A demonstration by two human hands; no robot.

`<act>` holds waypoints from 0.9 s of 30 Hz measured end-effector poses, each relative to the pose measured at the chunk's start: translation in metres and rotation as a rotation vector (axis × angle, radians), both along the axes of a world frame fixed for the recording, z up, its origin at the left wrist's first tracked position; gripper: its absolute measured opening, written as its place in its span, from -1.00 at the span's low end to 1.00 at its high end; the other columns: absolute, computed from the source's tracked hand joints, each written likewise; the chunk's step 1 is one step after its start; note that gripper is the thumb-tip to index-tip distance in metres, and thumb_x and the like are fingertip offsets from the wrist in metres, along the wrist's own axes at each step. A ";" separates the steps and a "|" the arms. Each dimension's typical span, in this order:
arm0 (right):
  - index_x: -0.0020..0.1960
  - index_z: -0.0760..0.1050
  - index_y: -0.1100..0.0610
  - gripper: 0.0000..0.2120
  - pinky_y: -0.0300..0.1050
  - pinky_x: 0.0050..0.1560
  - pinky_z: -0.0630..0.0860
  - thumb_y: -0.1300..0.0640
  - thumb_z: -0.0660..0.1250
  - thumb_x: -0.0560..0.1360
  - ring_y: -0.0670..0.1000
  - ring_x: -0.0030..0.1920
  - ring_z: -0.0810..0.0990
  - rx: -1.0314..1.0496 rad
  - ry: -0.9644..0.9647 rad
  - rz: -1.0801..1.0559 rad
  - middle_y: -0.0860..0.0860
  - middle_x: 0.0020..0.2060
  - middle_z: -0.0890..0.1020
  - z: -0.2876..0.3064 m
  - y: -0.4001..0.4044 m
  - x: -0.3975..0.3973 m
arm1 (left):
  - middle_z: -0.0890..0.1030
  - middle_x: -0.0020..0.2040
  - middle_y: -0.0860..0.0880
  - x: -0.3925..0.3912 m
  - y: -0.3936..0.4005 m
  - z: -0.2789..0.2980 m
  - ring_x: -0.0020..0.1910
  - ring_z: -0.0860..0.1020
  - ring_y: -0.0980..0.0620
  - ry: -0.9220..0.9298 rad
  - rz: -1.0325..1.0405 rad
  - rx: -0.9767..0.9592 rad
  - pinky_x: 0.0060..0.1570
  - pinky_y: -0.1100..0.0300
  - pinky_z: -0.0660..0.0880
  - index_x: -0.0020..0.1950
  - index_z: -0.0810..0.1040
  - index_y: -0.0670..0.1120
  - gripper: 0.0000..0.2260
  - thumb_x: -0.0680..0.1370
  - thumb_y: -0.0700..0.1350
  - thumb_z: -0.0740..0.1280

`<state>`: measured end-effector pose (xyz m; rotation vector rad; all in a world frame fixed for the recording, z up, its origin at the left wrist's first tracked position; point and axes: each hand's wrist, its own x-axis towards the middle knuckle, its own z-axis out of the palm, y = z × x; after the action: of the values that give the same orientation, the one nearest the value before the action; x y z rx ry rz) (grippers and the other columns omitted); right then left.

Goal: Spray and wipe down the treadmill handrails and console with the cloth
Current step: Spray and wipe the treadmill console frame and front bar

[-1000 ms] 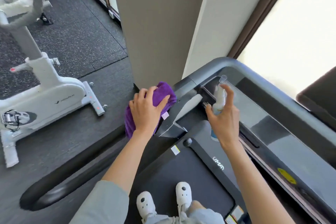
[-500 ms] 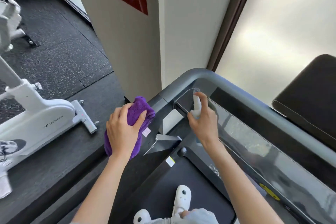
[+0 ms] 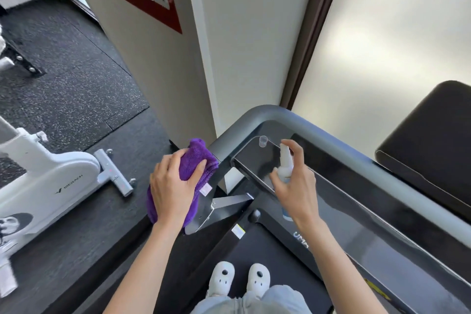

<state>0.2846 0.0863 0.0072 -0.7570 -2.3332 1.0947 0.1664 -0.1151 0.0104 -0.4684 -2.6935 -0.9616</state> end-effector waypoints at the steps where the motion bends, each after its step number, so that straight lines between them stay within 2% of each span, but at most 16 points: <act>1: 0.28 0.23 -0.29 -0.41 -0.26 -0.35 0.36 0.27 0.32 0.47 -0.07 -0.40 0.42 -0.004 -0.001 -0.016 -0.12 -0.44 0.41 0.000 0.002 0.001 | 0.60 -0.03 -0.10 -0.002 0.003 -0.001 -0.07 0.56 -0.18 0.005 -0.013 -0.008 -0.08 -0.13 0.49 0.14 0.59 -0.12 -0.65 0.46 0.05 0.47; 3: 0.28 0.26 -0.23 -0.45 -0.19 -0.34 0.36 0.28 0.32 0.48 -0.07 -0.41 0.38 -0.025 0.013 -0.061 -0.09 -0.44 0.40 0.000 0.004 -0.001 | 0.60 -0.03 -0.10 -0.006 0.008 -0.002 -0.07 0.56 -0.19 0.014 -0.041 -0.024 -0.08 -0.14 0.49 0.14 0.60 -0.12 -0.65 0.45 0.05 0.48; 6: 0.25 0.30 -0.21 -0.45 -0.19 -0.35 0.38 0.32 0.31 0.46 -0.07 -0.45 0.33 -0.063 0.124 -0.149 -0.08 -0.43 0.39 0.005 0.004 -0.007 | 0.60 -0.03 -0.10 -0.012 0.014 -0.007 -0.09 0.55 -0.19 0.029 -0.070 -0.065 -0.10 -0.11 0.48 0.14 0.61 -0.12 -0.62 0.44 0.07 0.48; 9: 0.24 0.27 -0.24 -0.44 -0.09 -0.36 0.46 0.32 0.29 0.45 0.05 -0.45 0.39 -0.063 0.169 -0.195 -0.01 -0.44 0.41 0.008 0.007 -0.012 | 0.60 -0.01 -0.09 -0.014 0.016 -0.013 -0.08 0.54 -0.16 0.048 -0.092 -0.114 -0.12 -0.08 0.45 0.16 0.61 -0.11 -0.60 0.45 0.11 0.45; 11: 0.26 0.26 -0.23 -0.43 -0.14 -0.33 0.45 0.32 0.27 0.45 -0.03 -0.45 0.36 -0.039 0.122 -0.189 -0.02 -0.46 0.38 0.007 0.009 -0.014 | 0.60 0.00 -0.09 -0.016 0.015 -0.016 -0.06 0.53 -0.15 0.043 -0.087 -0.117 -0.12 -0.07 0.44 0.17 0.60 -0.10 -0.59 0.46 0.13 0.43; 13: 0.28 0.26 -0.21 -0.43 -0.28 -0.32 0.41 0.33 0.28 0.46 -0.06 -0.43 0.33 -0.030 0.090 -0.181 -0.06 -0.45 0.37 0.004 0.009 -0.013 | 0.60 0.01 -0.08 -0.017 0.015 -0.018 -0.04 0.53 -0.14 0.028 -0.082 -0.114 -0.11 -0.07 0.43 0.19 0.59 -0.09 -0.58 0.47 0.16 0.40; 14: 0.29 0.26 -0.20 -0.43 -0.27 -0.30 0.42 0.33 0.29 0.47 -0.07 -0.43 0.32 -0.028 0.083 -0.184 -0.05 -0.45 0.38 0.003 0.009 -0.011 | 0.60 0.02 -0.08 -0.017 0.015 -0.019 -0.04 0.53 -0.14 0.024 -0.083 -0.115 -0.11 -0.07 0.43 0.19 0.59 -0.09 -0.57 0.47 0.17 0.39; 17: 0.32 0.24 -0.16 -0.43 -0.02 -0.31 0.48 0.31 0.32 0.48 0.00 -0.43 0.34 -0.018 0.076 -0.211 0.00 -0.44 0.40 0.001 0.007 -0.012 | 0.60 0.02 -0.08 -0.017 0.015 -0.020 -0.03 0.52 -0.15 0.036 -0.083 -0.125 -0.11 -0.07 0.44 0.20 0.59 -0.09 -0.57 0.46 0.16 0.41; 19: 0.34 0.22 -0.15 -0.42 0.02 -0.31 0.46 0.28 0.35 0.48 0.04 -0.40 0.38 -0.006 0.037 -0.204 0.01 -0.41 0.42 0.000 0.008 -0.020 | 0.59 0.02 -0.07 -0.018 0.016 -0.020 -0.03 0.52 -0.14 0.027 -0.072 -0.132 -0.11 -0.06 0.44 0.20 0.60 -0.07 -0.57 0.45 0.17 0.42; 24: 0.40 0.19 -0.05 -0.43 0.00 -0.24 0.44 0.19 0.37 0.50 0.19 -0.23 0.52 0.080 -0.233 -0.120 0.00 -0.25 0.48 -0.004 0.015 -0.067 | 0.58 0.03 -0.06 -0.016 0.015 -0.021 -0.02 0.52 -0.14 0.021 -0.074 -0.147 -0.11 -0.06 0.45 0.21 0.59 -0.06 -0.55 0.44 0.18 0.42; 27: 0.41 0.19 -0.04 -0.44 0.00 -0.24 0.45 0.26 0.30 0.51 0.23 -0.20 0.55 0.125 -0.303 -0.109 0.00 -0.20 0.49 -0.011 0.016 -0.087 | 0.56 0.10 -0.05 -0.014 0.010 -0.022 0.04 0.53 -0.15 -0.017 -0.108 -0.138 -0.06 -0.09 0.48 0.25 0.57 -0.04 -0.51 0.41 0.18 0.46</act>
<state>0.1974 0.1025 -0.0038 -1.0504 -2.5437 0.8266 0.1523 -0.1055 -0.0111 -0.6417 -2.7870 -0.8127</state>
